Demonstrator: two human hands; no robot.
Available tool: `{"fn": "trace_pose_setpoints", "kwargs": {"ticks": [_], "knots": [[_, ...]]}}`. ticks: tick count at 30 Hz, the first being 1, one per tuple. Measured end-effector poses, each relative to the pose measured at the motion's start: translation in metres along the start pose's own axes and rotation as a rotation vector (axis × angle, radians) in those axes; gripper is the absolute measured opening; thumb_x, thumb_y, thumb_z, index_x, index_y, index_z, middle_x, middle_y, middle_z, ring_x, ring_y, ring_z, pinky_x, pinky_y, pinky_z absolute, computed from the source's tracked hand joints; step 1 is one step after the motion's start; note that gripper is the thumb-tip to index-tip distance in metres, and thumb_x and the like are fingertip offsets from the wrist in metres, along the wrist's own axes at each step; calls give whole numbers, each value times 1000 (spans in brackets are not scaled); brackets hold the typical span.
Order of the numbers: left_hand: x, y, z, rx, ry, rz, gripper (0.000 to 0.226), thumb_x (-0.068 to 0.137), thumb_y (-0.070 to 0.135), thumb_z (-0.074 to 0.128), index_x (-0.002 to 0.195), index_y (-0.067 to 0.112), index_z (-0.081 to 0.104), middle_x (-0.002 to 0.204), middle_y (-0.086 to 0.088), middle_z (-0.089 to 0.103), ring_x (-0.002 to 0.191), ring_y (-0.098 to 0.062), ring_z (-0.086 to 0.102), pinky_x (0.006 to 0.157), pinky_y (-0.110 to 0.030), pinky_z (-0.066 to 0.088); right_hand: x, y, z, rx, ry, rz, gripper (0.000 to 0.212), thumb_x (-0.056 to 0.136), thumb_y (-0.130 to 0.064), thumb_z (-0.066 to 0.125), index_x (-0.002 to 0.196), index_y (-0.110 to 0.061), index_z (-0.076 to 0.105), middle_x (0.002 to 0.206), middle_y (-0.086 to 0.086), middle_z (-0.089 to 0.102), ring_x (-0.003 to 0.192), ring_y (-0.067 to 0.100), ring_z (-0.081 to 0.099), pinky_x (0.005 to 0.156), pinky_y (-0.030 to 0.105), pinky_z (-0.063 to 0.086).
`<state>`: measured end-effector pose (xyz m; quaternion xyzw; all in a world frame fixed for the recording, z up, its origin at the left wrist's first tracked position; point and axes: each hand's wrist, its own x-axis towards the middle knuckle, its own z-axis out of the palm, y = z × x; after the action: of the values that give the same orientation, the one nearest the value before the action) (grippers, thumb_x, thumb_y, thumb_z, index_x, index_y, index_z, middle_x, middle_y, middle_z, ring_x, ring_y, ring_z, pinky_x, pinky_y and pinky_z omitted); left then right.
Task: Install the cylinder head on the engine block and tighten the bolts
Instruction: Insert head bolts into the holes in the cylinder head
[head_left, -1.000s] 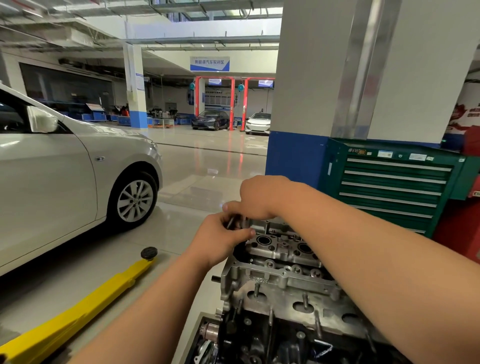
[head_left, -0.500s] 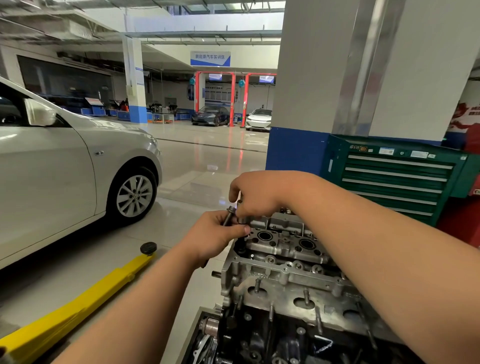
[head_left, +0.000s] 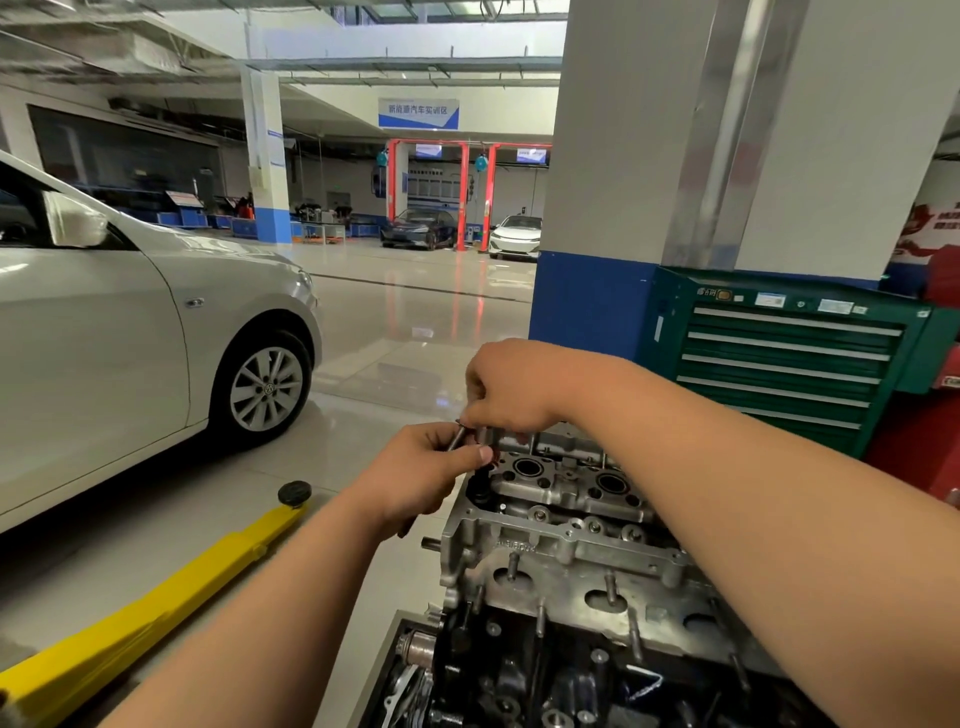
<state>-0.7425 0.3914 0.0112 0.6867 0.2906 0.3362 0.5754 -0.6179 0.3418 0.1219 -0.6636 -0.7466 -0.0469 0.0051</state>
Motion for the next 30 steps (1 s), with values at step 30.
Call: {"fn": "trace_pose_setpoints", "kwargs": {"ticks": [30], "knots": [[-49,-78,32,-159,301,-292,55,95,54,45,54,28,72,57,-2,63,36,-5,43,47,-23,30,-25,15,47,223,154,177,37,92,-52,50,88,-15,59,80,0,58,74,18,56,58,29,43]]}}
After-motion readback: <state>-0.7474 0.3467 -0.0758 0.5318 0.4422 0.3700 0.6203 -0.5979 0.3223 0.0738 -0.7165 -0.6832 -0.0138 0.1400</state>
